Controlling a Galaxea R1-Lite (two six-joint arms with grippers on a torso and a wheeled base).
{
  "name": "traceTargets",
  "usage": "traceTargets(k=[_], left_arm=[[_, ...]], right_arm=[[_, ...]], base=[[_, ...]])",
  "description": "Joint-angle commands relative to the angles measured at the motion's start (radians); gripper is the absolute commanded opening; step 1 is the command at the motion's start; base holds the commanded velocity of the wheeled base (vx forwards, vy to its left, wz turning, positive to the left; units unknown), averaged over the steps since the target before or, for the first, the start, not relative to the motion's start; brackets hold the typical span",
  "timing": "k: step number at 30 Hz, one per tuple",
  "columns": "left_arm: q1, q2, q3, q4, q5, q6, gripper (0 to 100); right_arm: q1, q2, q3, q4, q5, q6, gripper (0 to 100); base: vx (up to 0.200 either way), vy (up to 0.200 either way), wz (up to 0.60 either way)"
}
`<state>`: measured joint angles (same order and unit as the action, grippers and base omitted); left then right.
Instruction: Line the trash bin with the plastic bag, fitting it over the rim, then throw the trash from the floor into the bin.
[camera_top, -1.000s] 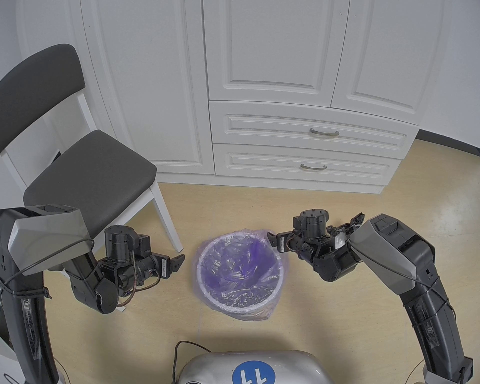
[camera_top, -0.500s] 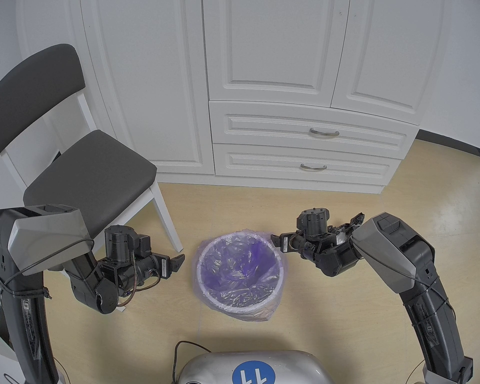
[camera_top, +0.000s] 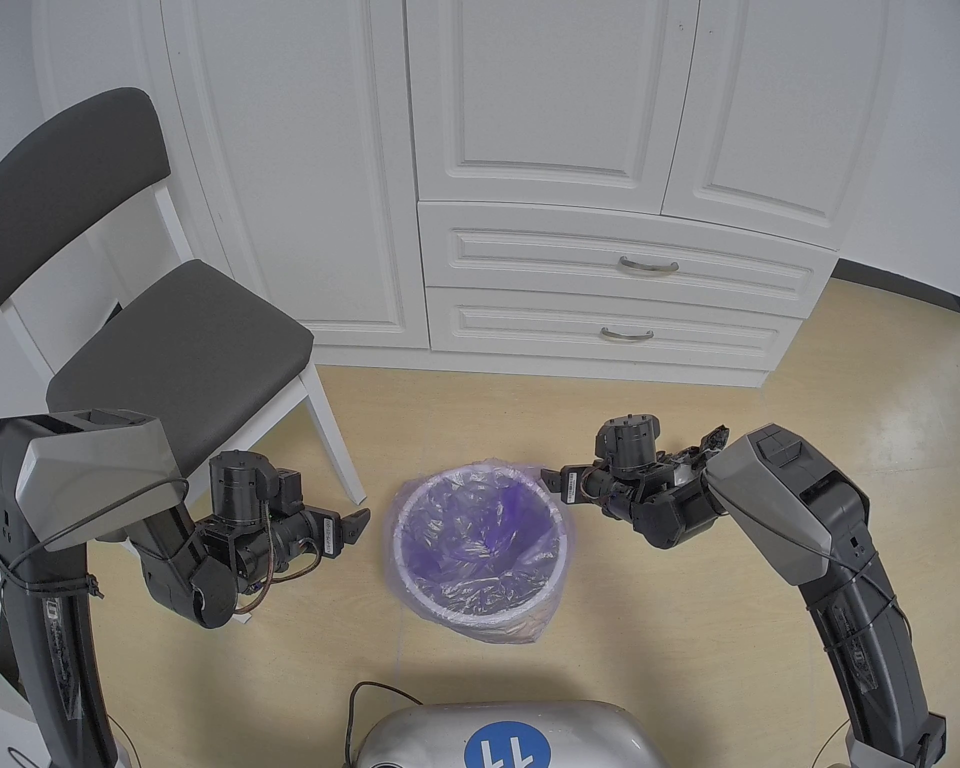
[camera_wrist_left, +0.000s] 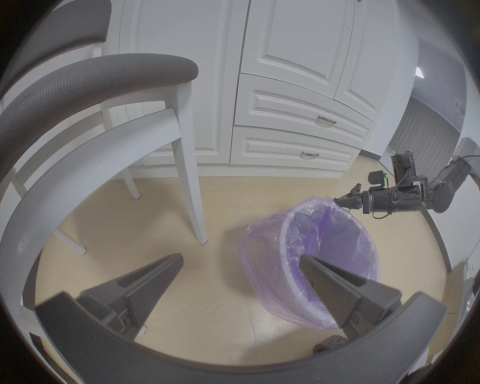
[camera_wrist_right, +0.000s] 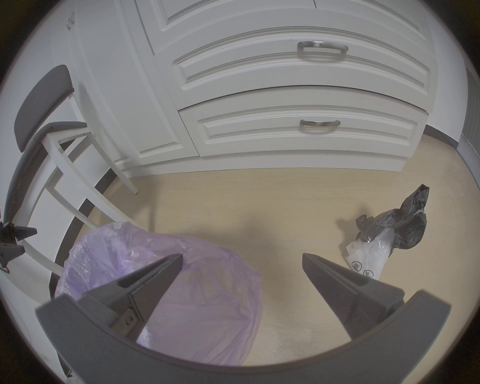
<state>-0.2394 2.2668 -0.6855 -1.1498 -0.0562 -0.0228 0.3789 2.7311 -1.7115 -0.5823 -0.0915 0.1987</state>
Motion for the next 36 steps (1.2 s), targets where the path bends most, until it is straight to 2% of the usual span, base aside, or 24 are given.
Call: traceTargets(k=[1,5,8,15,20,24,25,29,36], left_arm=[[0.002,0.000,0.004,-0.018,0.001,-0.002,100],[0.000,0.000,0.018,-0.048,-0.001,0.000,100],[0.000,-0.004,0.023,-0.050,-0.001,0.000,100],[-0.006,-0.033,0.041,-0.050,-0.001,0.000,100],[-0.011,-0.041,0.046,-0.051,-0.001,0.000,100],[-0.011,-0.041,0.046,-0.065,-0.001,0.000,100],[-0.011,-0.041,0.046,-0.071,0.001,0.000,100],[-0.011,-0.050,0.047,-0.071,0.001,0.000,100],[-0.011,-0.062,0.055,-0.073,0.004,0.000,100]], right_arm=[[-0.002,-0.076,0.056,-0.005,-0.010,-0.002,100],[0.017,-0.180,0.162,-0.021,-0.010,-0.013,100],[0.058,-0.264,0.277,-0.068,-0.011,-0.027,100],[0.181,-0.314,0.501,-0.283,-0.013,-0.105,100],[0.244,-0.241,0.524,-0.321,-0.025,-0.117,100],[0.267,-0.183,0.501,-0.323,-0.086,-0.150,100],[0.270,-0.162,0.483,-0.324,-0.129,-0.186,100],[0.273,-0.117,0.464,-0.395,-0.205,-0.266,100],[0.284,-0.045,0.478,-0.557,-0.226,-0.441,100]], base=[[0.000,0.000,0.00],[0.000,0.000,0.00],[0.000,0.000,0.00],[0.000,0.000,0.00],[0.000,0.000,0.00],[0.000,0.000,0.00],[0.000,0.000,0.00],[0.000,0.000,0.00],[0.000,0.000,0.00]])
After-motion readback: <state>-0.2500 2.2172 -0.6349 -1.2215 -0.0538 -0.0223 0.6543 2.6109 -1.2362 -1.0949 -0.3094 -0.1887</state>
